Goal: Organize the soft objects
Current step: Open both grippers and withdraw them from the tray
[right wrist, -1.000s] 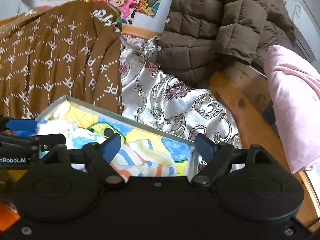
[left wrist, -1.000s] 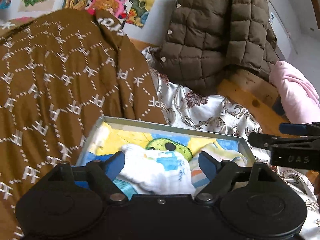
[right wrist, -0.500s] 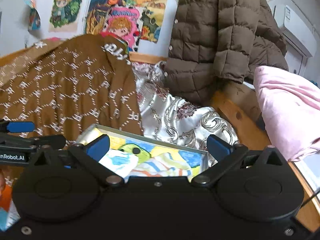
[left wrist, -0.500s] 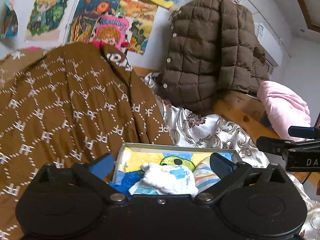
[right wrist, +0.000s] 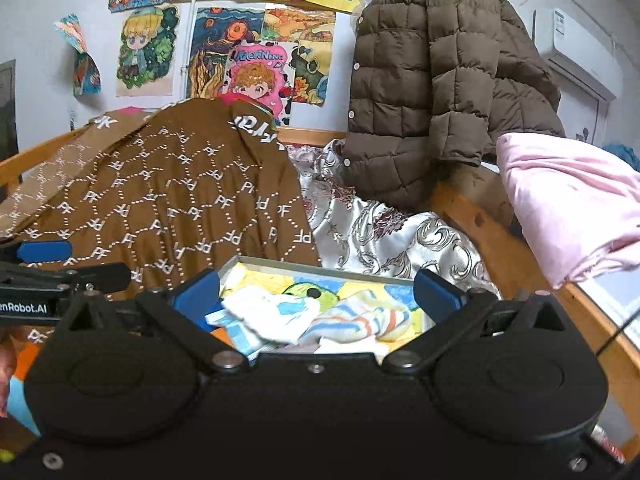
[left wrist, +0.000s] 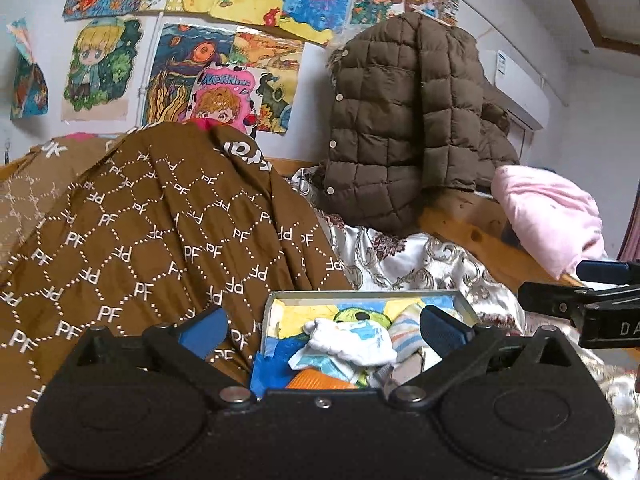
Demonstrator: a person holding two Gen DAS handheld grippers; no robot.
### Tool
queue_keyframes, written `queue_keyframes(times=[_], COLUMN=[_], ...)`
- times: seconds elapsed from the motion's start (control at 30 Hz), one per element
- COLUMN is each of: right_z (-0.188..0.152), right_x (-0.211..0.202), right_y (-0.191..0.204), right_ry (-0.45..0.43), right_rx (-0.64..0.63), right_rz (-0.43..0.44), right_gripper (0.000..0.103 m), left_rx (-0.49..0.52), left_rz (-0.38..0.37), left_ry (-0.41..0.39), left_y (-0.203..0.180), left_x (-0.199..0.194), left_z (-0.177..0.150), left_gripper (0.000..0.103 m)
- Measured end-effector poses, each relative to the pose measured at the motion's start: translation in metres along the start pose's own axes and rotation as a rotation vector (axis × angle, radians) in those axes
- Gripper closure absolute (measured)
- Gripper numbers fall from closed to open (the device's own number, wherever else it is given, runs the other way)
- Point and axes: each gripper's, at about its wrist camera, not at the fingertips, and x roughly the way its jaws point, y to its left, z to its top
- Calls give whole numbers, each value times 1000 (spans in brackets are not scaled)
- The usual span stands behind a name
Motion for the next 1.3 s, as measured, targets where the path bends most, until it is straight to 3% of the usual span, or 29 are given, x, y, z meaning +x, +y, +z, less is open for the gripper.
queue_keyframes(times=[0.37,0.63,0.97,1.3], right_z=[-42,-88,-156,-200], right_x=[-100,-153,-198,-234], right_y=[14,19,14,-1], right_ry=[-10,-5,-2,39], right_rx=[57,101,141,229], right_rz=[5,35,83,103], right_gripper=[1,1,1,1], left_rx=[56,33,-86,-53], left_rz=[19,124,244,264], left_ry=[28,5,-1,-26], left_y=[-12,-12,-1,-32], left_x=[-43,-76,-118,-163], left_z=[-24,-57,-92,-128], left_gripper=[1,1,1,1])
